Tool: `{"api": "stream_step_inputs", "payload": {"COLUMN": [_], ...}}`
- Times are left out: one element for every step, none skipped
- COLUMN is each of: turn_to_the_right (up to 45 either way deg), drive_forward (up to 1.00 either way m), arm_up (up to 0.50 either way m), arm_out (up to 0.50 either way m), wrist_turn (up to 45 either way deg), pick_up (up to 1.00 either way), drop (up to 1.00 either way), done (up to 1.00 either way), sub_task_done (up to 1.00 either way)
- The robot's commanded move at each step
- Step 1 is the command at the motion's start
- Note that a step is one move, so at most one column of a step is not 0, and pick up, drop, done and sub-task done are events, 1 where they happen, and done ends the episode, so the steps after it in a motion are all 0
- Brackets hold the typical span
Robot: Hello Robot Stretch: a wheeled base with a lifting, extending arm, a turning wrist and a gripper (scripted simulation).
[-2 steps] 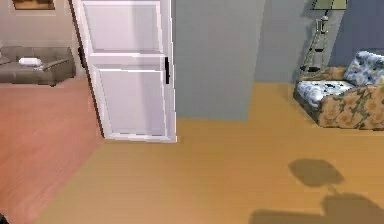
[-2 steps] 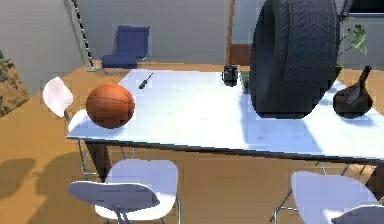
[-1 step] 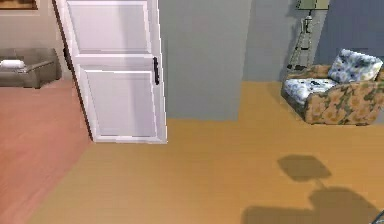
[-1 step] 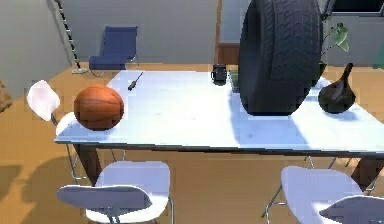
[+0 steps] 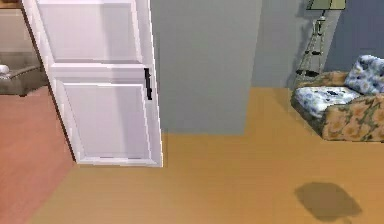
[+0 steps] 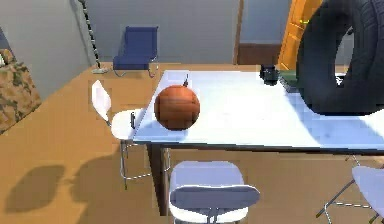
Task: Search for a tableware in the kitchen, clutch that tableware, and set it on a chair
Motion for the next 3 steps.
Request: {"api": "stream_step_inputs", "payload": {"turn_to_the_right": [-42.0,0.0,-18.0], "drive_forward": [0.0,0.25,0.0], "arm_up": [0.0,0.0,0.0], "arm_out": [0.0,0.0,0.0], "wrist_turn": [0.0,0.0,0.0], "pick_up": [0.0,0.0,0.0], "drop": [0.0,0.0,0.0], "done": [0.0,0.0,0.0], "sub_task_done": [0.0,0.0,0.0]}}
